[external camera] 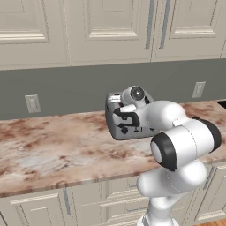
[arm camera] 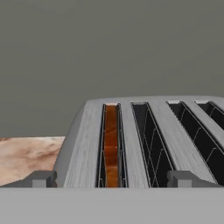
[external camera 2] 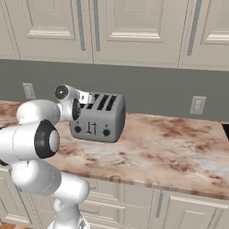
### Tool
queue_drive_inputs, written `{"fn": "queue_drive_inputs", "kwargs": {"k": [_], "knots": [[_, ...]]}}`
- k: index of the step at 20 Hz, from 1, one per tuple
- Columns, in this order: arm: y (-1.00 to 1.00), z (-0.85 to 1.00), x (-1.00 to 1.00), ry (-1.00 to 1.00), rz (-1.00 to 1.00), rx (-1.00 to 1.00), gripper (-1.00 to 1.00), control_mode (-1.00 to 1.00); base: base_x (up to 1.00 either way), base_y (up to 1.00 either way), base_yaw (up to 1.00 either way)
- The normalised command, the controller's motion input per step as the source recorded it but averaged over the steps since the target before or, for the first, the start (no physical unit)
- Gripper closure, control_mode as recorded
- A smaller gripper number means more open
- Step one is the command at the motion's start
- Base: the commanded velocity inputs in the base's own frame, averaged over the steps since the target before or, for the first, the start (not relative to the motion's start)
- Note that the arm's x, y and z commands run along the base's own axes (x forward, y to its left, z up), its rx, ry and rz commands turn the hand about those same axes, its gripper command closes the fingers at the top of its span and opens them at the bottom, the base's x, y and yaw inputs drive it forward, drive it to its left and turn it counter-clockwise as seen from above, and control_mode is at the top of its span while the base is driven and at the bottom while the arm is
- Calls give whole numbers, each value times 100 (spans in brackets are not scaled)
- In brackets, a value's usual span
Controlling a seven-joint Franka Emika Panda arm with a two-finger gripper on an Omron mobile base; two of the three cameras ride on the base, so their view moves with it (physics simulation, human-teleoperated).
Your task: Start the toaster. Once the lever pops up, take the bread to the plate on the dining counter.
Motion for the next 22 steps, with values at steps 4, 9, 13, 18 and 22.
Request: {"fn": "queue_drive_inputs", "kwargs": {"k": [4,9,13,18,22], "knots": [[0,0,0,0,0,0,-100,-100,0,0,0],[0,0,0,0,0,0,-100,-100,0,0,0],[0,0,0,0,0,0,-100,-100,0,0,0],[0,0,0,0,0,0,-100,-100,0,0,0],[0,0,0,0,0,0,-100,-100,0,0,0]]}}
